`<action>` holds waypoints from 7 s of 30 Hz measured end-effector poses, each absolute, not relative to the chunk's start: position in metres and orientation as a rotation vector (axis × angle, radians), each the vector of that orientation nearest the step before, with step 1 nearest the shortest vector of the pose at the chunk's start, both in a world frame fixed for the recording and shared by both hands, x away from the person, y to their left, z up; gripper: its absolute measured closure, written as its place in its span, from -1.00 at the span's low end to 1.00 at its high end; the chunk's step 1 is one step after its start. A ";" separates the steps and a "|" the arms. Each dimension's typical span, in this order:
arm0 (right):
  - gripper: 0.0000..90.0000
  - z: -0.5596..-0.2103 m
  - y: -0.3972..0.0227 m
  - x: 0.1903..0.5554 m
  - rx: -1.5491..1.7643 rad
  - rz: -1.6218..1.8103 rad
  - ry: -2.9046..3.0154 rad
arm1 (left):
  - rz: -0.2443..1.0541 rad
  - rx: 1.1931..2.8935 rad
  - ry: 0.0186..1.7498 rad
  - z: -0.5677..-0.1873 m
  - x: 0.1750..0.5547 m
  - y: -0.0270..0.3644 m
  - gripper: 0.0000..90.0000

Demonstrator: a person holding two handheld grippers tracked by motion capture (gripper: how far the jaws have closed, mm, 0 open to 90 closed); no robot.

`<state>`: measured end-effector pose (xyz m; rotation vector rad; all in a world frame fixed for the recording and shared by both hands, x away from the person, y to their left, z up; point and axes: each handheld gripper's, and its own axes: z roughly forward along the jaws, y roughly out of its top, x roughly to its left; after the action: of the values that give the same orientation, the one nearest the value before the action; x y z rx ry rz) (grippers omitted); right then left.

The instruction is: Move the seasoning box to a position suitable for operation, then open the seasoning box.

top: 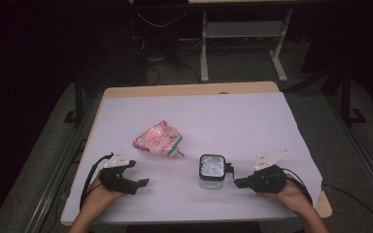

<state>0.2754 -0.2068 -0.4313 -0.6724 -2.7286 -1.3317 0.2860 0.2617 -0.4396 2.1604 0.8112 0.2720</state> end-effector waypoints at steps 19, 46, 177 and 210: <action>1.00 -0.433 -0.206 0.291 -0.801 -1.418 -2.736 | 0.262 2.157 0.793 -0.438 0.286 0.260 -0.73; 0.08 -0.445 -0.238 0.294 -1.035 -1.559 -2.726 | 0.223 2.131 0.742 -0.431 0.278 0.244 -0.73; -0.24 -0.449 -0.240 0.298 -1.024 -1.560 -2.728 | 0.102 2.054 0.337 -0.396 0.293 0.093 -0.15; -0.23 -0.449 -0.240 0.298 -1.021 -1.566 -2.728 | 0.066 2.085 0.329 -0.380 0.295 0.085 1.00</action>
<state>0.2977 -0.2402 -0.4487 -1.0215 -2.7284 -1.5658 0.2955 0.0850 -0.3800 2.0853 0.3291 0.0658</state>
